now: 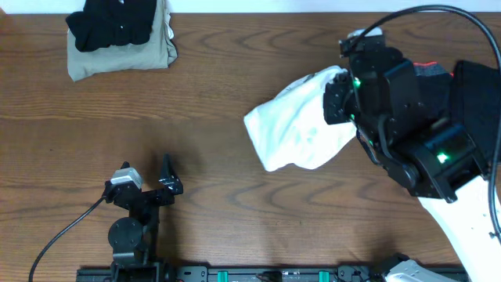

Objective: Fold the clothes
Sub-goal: 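Lift the T-shirt with the right gripper and shake it out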

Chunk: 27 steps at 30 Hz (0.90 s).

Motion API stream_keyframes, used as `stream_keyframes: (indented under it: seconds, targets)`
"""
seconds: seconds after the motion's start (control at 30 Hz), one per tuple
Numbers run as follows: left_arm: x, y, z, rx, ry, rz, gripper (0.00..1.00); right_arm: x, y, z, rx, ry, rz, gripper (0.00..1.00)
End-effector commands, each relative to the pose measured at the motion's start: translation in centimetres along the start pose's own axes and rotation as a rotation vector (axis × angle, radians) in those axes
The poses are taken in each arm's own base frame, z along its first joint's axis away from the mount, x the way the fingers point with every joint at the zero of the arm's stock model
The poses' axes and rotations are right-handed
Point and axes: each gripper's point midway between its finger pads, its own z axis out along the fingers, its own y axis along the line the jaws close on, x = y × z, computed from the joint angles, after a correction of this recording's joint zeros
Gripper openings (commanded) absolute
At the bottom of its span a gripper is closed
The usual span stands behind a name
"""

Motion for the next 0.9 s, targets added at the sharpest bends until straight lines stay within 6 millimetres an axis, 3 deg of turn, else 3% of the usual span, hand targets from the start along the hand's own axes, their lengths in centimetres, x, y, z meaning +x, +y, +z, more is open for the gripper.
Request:
stream_keyframes:
  seconds: [0.0,0.5,0.77,0.87]
  targets:
    - [1.5,0.8,0.1,-0.031,0.042,0.018,0.98,0.0,0.4,-0.3,-0.011,0.005,-0.006,0.02]
    - [1.5,0.8,0.1,-0.031,0.042,0.018,0.98,0.8,1.2,0.2,-0.046,0.043,-0.012,0.01]
    - [1.5,0.8,0.1,-0.030,0.041,0.017,0.98,1.3,2.6,0.0,-0.127,0.071,-0.007,0.01]
    - [1.3,0.5,0.1,-0.015,0.033,-0.086,0.98,1.4,2.9,0.0,-0.147,0.078,-0.007,0.02]
